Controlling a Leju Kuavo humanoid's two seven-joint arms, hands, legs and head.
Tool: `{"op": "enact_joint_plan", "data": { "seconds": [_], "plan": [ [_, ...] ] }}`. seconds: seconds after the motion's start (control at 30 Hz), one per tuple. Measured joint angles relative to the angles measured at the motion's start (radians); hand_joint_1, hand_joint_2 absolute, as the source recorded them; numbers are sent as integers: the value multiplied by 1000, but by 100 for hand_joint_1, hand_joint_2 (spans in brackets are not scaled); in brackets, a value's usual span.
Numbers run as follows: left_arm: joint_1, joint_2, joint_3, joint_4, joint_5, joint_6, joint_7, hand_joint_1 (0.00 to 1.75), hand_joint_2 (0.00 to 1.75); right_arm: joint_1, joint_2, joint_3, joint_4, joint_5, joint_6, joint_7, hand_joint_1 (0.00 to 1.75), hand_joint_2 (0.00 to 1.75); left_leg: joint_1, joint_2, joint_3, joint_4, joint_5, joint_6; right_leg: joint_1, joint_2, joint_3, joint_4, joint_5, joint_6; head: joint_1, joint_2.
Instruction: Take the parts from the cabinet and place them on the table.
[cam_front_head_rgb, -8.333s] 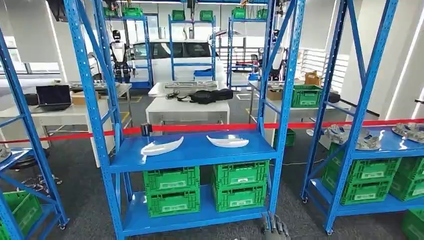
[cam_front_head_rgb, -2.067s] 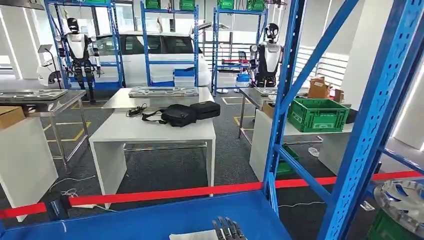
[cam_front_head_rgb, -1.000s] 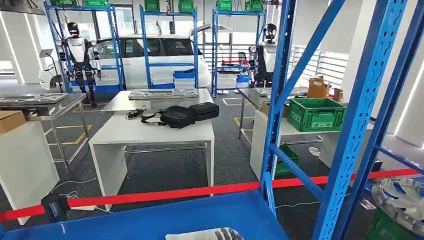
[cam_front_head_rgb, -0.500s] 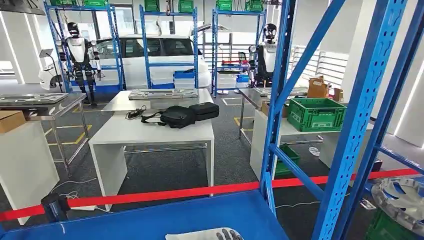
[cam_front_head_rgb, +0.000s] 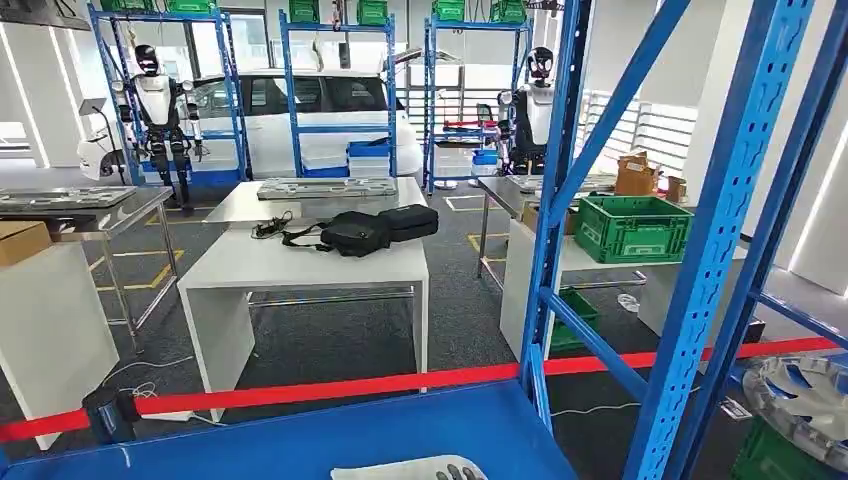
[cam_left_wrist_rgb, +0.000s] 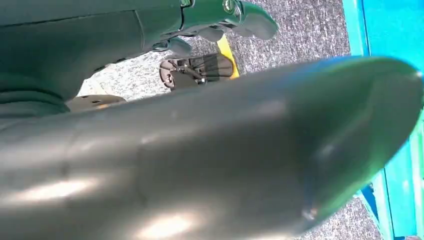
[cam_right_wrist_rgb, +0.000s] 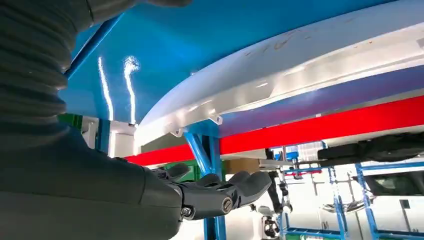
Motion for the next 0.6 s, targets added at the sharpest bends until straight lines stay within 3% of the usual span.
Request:
{"op": "enact_joint_plan", "data": {
  "seconds": [0.3, 0.47, 0.6],
  "plan": [
    [2, 3, 8, 0, 1, 6, -12, 0, 0, 4, 0, -7, 0, -7, -5, 8, 0, 175, 0, 0, 0, 1, 0, 0, 0, 0, 0, -1, 0, 0, 0, 0],
    [2, 6, 8, 0, -2, 6, -5, 0, 0, 5, 0, -8, 0, -13, -8, 8, 0, 175, -9, -1, 0, 3, -4, 4, -6, 0, 1, -3, 0, 5, 0, 0],
    [2, 8, 8, 0, -2, 5, -5, 0, 0, 6, 0, -8, 0, -16, -9, 7, 0, 175, -16, 0, 0, 3, -9, 14, -13, 0, 5, -10, -1, 17, 0, 0]
  ]
}}
